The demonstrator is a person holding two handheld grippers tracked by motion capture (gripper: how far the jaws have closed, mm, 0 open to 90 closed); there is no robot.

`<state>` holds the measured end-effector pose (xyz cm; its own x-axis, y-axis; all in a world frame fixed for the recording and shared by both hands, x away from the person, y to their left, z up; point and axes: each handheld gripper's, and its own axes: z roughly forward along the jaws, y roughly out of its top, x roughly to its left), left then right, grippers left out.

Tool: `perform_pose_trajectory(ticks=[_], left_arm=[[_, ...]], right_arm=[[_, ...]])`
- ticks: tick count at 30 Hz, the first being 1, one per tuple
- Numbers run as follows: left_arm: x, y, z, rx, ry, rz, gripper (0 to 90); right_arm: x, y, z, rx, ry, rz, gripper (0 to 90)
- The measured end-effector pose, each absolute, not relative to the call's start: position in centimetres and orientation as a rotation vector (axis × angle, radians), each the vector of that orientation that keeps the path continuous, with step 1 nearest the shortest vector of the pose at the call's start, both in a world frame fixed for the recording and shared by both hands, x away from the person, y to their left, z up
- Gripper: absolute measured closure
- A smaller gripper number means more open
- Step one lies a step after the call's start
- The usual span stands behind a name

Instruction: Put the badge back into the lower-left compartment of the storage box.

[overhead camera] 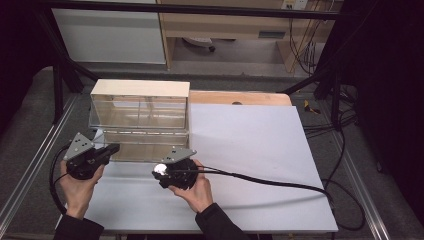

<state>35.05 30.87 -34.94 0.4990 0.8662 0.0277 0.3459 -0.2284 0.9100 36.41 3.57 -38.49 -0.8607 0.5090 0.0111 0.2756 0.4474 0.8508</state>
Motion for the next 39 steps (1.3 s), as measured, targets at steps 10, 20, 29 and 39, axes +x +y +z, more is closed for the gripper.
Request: perform_pose_trajectory(ticks=[10,20,29,39], left_arm=[[35.0,30.8,-34.9,1.798,1.016,0.690,89.7],[35.0,30.8,-34.9,1.797,1.015,0.690,89.6],[35.0,30.8,-34.9,1.797,1.014,0.693,89.7],[35.1,30.8,-34.9,1.798,1.014,0.693,89.7]], right_arm=[[37.2,5.1,-38.1,0.686,2.429,1.405,46.9],[38.1,6.7,-37.7,0.694,2.413,1.438,46.9],[38.6,7.8,-37.9,0.693,2.402,1.436,46.9],[39.2,9.3,-38.4,0.688,2.393,1.435,46.9]])
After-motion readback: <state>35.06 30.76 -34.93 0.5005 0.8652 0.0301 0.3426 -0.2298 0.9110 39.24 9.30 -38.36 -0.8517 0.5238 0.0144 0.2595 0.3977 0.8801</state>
